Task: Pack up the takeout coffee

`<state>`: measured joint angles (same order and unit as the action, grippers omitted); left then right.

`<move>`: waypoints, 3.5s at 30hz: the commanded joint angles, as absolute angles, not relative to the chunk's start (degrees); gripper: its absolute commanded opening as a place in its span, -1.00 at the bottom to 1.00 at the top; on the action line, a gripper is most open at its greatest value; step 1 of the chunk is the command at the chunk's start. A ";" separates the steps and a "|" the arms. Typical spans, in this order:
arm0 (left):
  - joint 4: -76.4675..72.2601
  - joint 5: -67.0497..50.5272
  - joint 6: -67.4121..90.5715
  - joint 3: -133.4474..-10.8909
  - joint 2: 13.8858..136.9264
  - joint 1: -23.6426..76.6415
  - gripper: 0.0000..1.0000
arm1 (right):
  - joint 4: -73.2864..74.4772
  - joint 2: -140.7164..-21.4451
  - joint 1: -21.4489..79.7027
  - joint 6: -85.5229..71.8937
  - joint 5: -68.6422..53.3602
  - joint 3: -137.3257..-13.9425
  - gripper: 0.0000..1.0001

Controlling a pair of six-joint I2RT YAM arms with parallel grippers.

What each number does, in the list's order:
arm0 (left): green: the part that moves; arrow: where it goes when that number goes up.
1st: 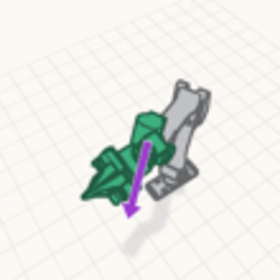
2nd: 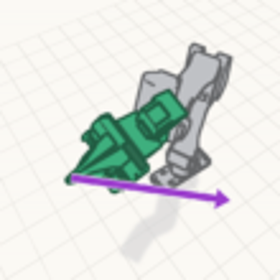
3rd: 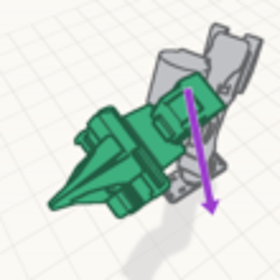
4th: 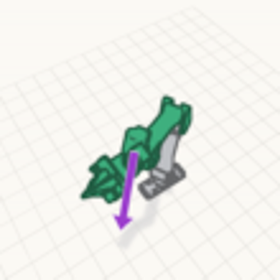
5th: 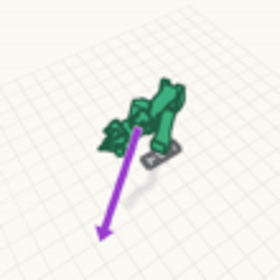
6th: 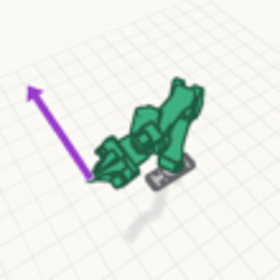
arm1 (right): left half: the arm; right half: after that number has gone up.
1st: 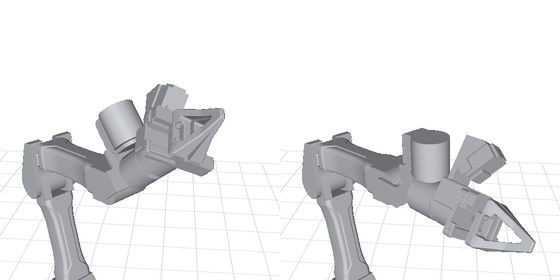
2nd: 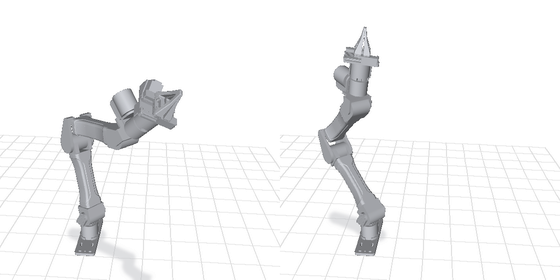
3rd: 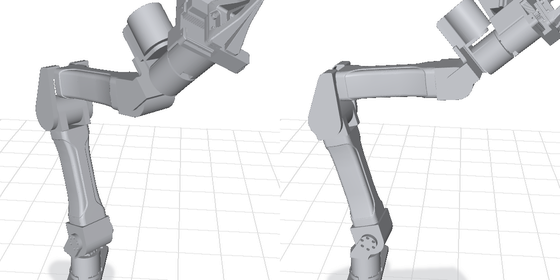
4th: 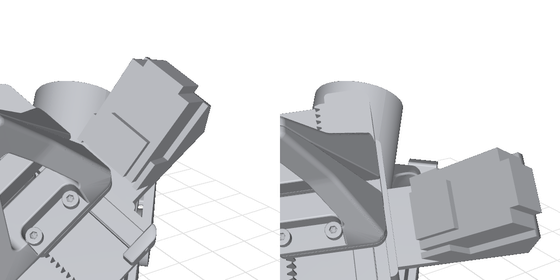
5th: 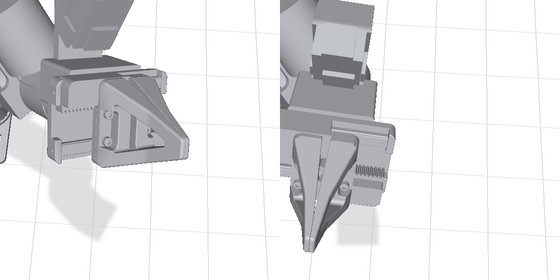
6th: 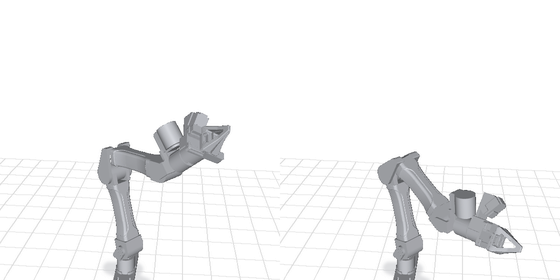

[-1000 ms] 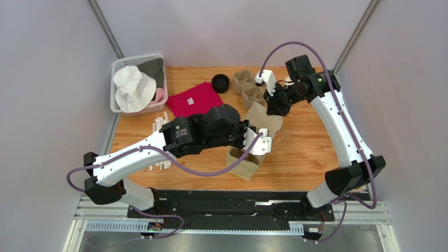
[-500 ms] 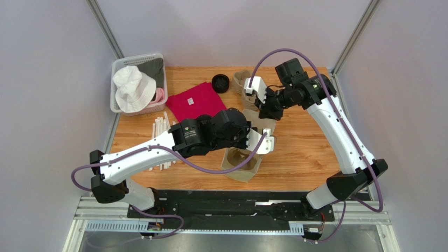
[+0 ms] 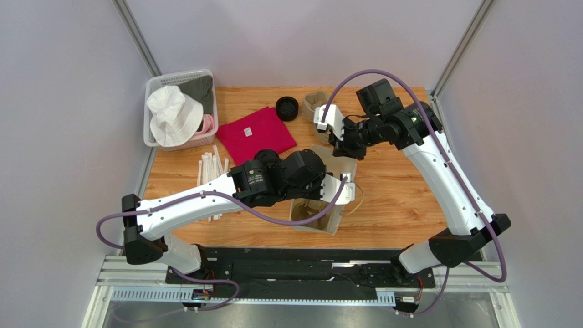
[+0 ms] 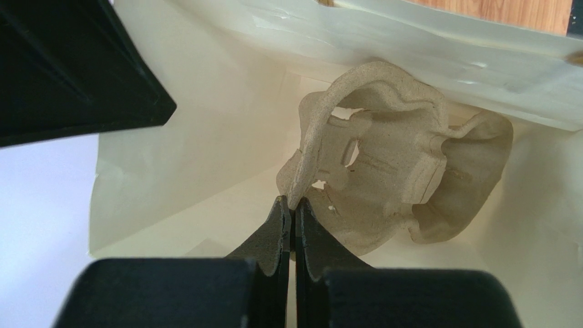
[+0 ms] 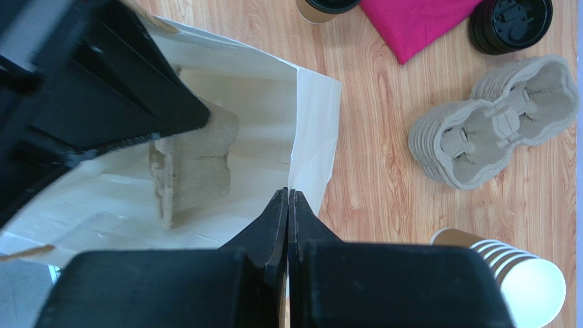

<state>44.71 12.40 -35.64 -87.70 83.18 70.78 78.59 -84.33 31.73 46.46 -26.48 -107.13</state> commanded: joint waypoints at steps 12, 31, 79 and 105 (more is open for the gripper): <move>36.91 15.91 -32.08 -79.02 82.18 70.93 -1.00 | 87.98 -81.30 36.56 46.84 -25.22 -109.25 -1.00; 40.16 10.20 -28.13 -80.59 84.81 67.76 -0.56 | 87.72 -81.39 37.00 48.69 -26.28 -108.02 -1.00; 49.84 7.67 -20.40 -100.19 76.13 72.51 0.40 | 82.71 -75.15 32.61 48.87 -23.12 -96.25 -1.00; 53.26 -9.96 -6.58 -92.84 72.86 32.96 0.92 | 72.34 -62.58 31.82 50.27 -23.56 -87.80 -1.00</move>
